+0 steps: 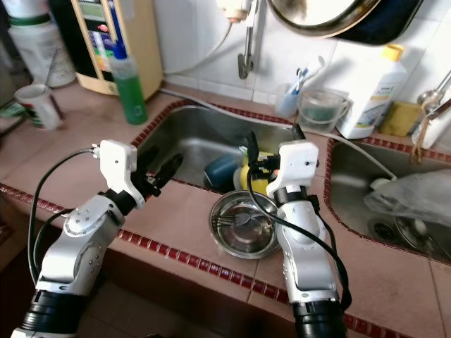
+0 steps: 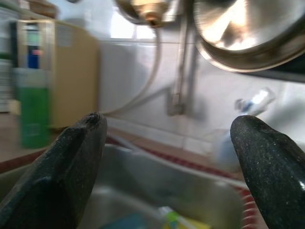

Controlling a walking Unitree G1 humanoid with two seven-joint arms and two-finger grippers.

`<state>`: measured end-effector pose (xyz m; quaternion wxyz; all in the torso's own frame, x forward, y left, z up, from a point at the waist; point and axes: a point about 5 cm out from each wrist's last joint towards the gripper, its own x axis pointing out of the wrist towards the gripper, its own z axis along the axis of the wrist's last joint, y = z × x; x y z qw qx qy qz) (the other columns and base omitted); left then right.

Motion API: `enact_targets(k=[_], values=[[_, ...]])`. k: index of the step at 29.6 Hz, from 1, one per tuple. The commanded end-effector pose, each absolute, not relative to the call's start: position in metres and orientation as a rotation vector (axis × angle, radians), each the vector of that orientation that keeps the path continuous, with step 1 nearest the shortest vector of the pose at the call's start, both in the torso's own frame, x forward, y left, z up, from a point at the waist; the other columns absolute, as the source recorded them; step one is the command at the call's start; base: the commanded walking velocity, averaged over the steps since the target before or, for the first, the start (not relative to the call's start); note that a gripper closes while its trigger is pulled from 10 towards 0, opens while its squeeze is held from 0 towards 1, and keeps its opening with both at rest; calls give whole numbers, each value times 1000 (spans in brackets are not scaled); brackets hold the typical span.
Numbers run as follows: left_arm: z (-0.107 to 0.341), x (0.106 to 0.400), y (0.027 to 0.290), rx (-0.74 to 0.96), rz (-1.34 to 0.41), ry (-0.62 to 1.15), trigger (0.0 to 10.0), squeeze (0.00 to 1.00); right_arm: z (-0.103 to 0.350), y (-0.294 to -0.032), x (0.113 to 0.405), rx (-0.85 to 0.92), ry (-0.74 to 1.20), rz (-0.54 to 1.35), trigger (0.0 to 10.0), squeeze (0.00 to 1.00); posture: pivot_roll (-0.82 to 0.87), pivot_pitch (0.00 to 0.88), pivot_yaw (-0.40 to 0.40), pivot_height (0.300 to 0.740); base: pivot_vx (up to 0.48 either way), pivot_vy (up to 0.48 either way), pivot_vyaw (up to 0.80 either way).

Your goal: Kitchen organization

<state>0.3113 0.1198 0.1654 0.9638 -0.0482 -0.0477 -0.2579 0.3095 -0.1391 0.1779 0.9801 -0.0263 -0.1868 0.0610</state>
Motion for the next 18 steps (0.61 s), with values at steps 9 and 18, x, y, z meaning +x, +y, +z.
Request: enact_targets(k=[9, 18], values=[[168, 310, 119, -79, -531, -104, 10000, 0, 181, -141, 308, -77, -385, 110, 10000, 0, -68, 11, 1, 740, 0, 0, 0], [166, 306, 115, 42, -597, -109, 10000, 0, 166, -147, 305, -39, -312, 88, 10000, 0, -73, 35, 8, 740, 0, 0, 0]])
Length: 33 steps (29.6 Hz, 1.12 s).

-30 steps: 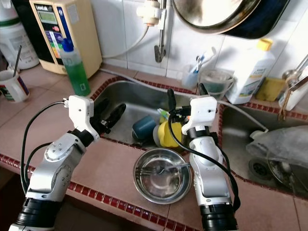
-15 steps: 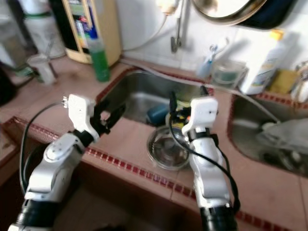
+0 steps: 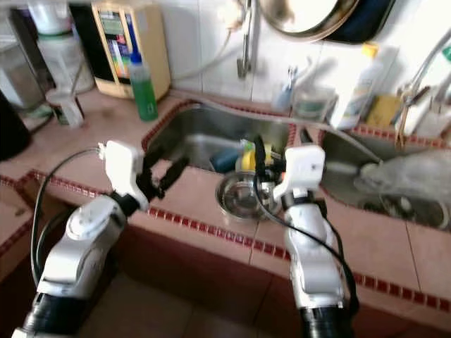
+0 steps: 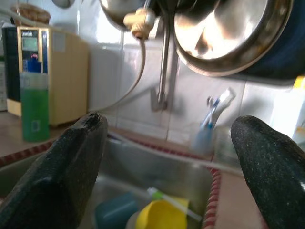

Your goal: Kitchen organization

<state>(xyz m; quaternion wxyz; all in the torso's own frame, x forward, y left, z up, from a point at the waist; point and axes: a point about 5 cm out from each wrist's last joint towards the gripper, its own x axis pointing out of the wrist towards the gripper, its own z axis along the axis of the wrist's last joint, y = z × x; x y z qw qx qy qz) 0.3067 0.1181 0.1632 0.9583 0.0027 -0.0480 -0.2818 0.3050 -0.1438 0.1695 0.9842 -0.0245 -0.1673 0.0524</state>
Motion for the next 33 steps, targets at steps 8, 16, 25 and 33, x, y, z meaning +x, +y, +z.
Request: enact_targets(k=[8, 16, 25, 33], values=[[168, 305, 109, 90, -648, -125, 10000, 0, 143, -157, 293, 76, -224, -1, 10000, 0, -88, 51, 27, 740, 0, 0, 0], [164, 294, 94, 136, -764, -131, 10000, 0, 129, -161, 284, 98, -164, -55, 10000, 0, -102, 64, 32, 740, 0, 0, 0], [161, 286, 83, 169, -840, -136, 10000, 0, 126, -161, 281, 110, -144, -50, 10000, 0, -102, 68, 29, 740, 0, 0, 0], [161, 286, 83, 169, -840, -136, 10000, 0, 126, -161, 281, 110, -144, -50, 10000, 0, -102, 68, 29, 740, 0, 0, 0]])
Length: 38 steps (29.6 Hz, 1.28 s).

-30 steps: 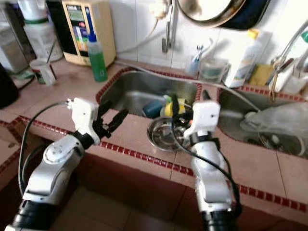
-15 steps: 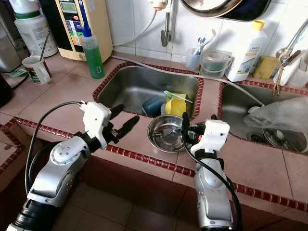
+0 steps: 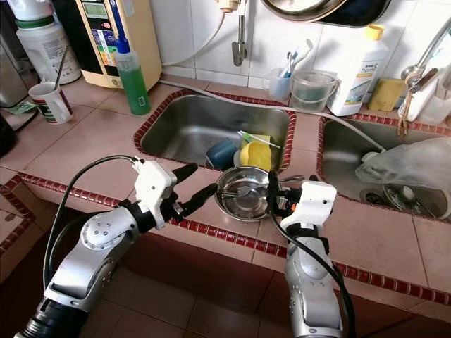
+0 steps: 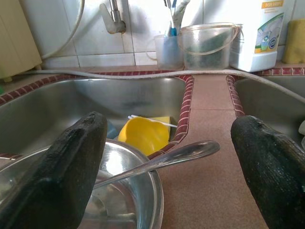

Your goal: Kitchen organization

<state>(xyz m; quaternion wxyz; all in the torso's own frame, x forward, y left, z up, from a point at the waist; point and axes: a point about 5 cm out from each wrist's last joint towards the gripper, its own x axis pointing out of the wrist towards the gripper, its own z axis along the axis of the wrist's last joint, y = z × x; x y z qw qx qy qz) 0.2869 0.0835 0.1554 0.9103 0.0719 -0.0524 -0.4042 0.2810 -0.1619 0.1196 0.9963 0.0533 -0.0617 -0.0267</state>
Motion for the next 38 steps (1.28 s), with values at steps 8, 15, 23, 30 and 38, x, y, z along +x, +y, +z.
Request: enact_targets(k=[8, 15, 23, 30, 38], values=[[161, 286, 83, 169, -840, -136, 10000, 0, 126, -161, 281, 110, -144, -50, 10000, 0, -102, 68, 29, 740, 0, 0, 0], [161, 286, 83, 169, -840, -136, 10000, 0, 126, -161, 281, 110, -144, -50, 10000, 0, -102, 68, 29, 740, 0, 0, 0], [160, 302, 77, 124, -778, -134, 10000, 0, 154, -156, 265, -91, -325, 2, 10000, 0, -125, 63, 46, 740, 0, 0, 0], [160, 303, 76, 118, -771, -132, 10000, 0, 157, -155, 263, -108, -344, 12, 10000, 0, -124, 60, 42, 740, 0, 0, 0], [159, 305, 74, 128, -774, -138, 10000, 0, 157, -155, 260, -114, -341, 6, 10000, 0, -125, 66, 42, 740, 0, 0, 0]])
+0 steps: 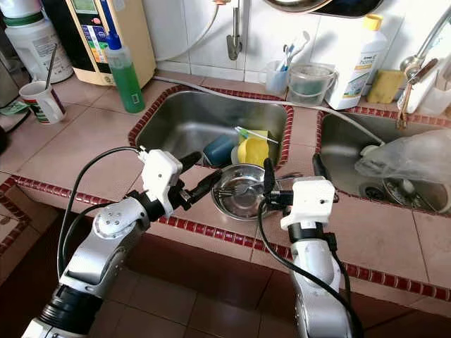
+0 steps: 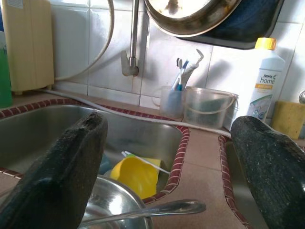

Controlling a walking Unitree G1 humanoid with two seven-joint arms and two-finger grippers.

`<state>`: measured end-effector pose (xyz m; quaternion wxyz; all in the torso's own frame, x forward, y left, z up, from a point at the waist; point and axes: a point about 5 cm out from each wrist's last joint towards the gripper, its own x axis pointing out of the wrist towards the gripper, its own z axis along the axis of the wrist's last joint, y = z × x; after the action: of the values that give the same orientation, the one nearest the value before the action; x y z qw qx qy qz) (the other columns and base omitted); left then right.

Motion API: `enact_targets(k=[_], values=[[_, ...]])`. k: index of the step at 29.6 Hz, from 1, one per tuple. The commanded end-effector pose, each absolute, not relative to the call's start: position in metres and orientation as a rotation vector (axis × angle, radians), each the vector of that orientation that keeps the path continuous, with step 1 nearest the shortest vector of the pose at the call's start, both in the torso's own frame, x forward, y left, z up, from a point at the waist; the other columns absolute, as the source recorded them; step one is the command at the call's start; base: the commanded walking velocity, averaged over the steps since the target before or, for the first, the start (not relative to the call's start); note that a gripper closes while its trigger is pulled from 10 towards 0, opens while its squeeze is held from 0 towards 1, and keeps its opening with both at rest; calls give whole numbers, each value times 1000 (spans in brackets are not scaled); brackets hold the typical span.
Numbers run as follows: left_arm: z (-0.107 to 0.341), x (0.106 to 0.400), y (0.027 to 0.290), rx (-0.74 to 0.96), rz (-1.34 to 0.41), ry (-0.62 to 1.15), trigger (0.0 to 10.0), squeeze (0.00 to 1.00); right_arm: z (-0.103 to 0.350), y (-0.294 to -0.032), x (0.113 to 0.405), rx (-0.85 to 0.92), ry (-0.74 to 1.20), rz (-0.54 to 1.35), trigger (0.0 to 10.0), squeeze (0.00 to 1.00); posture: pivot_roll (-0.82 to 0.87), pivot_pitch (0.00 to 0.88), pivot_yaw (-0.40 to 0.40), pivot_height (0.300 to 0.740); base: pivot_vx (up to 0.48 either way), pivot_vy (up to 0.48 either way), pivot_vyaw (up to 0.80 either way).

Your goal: Kitchen organization

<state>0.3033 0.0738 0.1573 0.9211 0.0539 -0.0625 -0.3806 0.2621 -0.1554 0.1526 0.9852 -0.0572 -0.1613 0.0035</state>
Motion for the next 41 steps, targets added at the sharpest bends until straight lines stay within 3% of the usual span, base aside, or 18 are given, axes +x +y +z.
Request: enact_targets(k=[1, 5, 14, 20, 29, 41], values=[[158, 305, 74, 130, -778, -138, 10000, 0, 157, -155, 260, -115, -340, 5, 10000, 0, -127, 67, 43, 740, 0, 0, 0], [159, 305, 73, 129, -784, -142, 10000, 0, 156, -156, 261, -108, -329, -8, 10000, 0, -128, 69, 44, 740, 0, 0, 0], [160, 305, 73, 118, -791, -148, 10000, 0, 156, -156, 262, -105, -319, -9, 10000, 0, -127, 70, 47, 740, 0, 0, -759], [162, 305, 73, 110, -793, -153, 10000, 0, 157, -155, 263, -107, -325, -11, 10000, 0, -125, 71, 46, 740, 0, -369, -773], [163, 307, 74, 129, -777, -162, 10000, 0, 158, -151, 263, -103, -337, 5, 10000, 0, -126, 71, 48, 740, 0, -437, 0], [171, 327, 85, 151, -723, -119, 10000, 0, 150, -145, 252, -90, -302, 88, 10000, 0, -131, 81, 52, 740, 0, 0, 0]])
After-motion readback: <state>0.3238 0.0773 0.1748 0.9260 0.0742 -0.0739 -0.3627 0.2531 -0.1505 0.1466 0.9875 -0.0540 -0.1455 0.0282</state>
